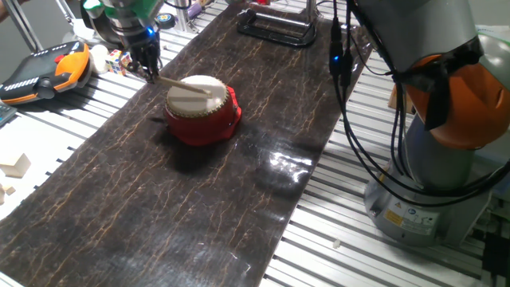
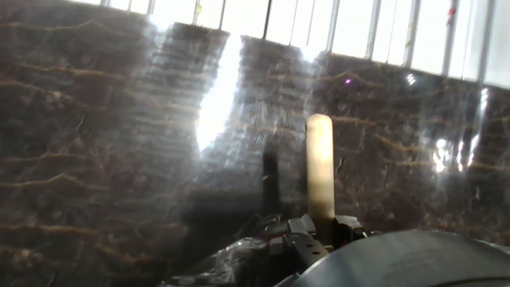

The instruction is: Play the drum

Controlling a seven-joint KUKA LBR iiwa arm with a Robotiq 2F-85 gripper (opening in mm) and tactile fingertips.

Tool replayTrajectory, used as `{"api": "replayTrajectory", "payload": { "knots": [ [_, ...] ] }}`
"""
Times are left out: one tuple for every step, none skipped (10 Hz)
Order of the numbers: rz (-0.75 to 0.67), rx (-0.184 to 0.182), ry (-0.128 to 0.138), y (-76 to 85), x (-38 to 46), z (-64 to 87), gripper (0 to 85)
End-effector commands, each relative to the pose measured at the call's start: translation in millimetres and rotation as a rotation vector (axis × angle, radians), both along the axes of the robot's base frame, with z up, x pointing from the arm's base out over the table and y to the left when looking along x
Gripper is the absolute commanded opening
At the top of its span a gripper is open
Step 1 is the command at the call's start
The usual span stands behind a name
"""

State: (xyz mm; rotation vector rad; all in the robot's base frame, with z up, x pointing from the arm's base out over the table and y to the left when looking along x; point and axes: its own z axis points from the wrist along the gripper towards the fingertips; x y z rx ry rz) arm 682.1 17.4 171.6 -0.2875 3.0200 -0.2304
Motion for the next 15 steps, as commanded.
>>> {"api": "replayTrajectory", "payload": {
  "knots": [
    [0.001,0.001,-0.001,-0.2,1.3,-3.2,1.3],
    [0.004,0.004,-0.001,-0.9,2.0,-5.1,1.3],
    [0.006,0.005,-0.002,-1.3,2.7,-7.0,1.3],
    [0.006,0.013,0.006,-0.5,2.6,-5.8,1.3],
    [-0.002,0.022,0.022,2.2,1.3,-1.3,1.3],
    [-0.012,0.023,0.033,6.1,-0.7,3.8,1.0],
    [-0.027,0.03,0.049,10.5,-2.0,8.5,1.0],
    [-0.043,0.042,0.069,16.4,-3.3,11.9,1.0],
    [-0.058,0.055,0.083,21.5,-4.3,13.4,1.0],
    [-0.071,0.063,0.093,27.1,-5.0,13.9,1.0],
    [-0.081,0.065,0.101,33.4,-6.1,14.1,1.0],
    [-0.101,0.069,0.103,42.9,-9.0,13.1,1.0],
    [-0.118,0.069,0.103,52.2,-12.6,11.5,1.0],
    [-0.13,0.074,0.113,59.8,-15.9,10.5,1.0],
    [-0.144,0.08,0.122,68.4,-19.8,8.1,1.0]
  ]
}}
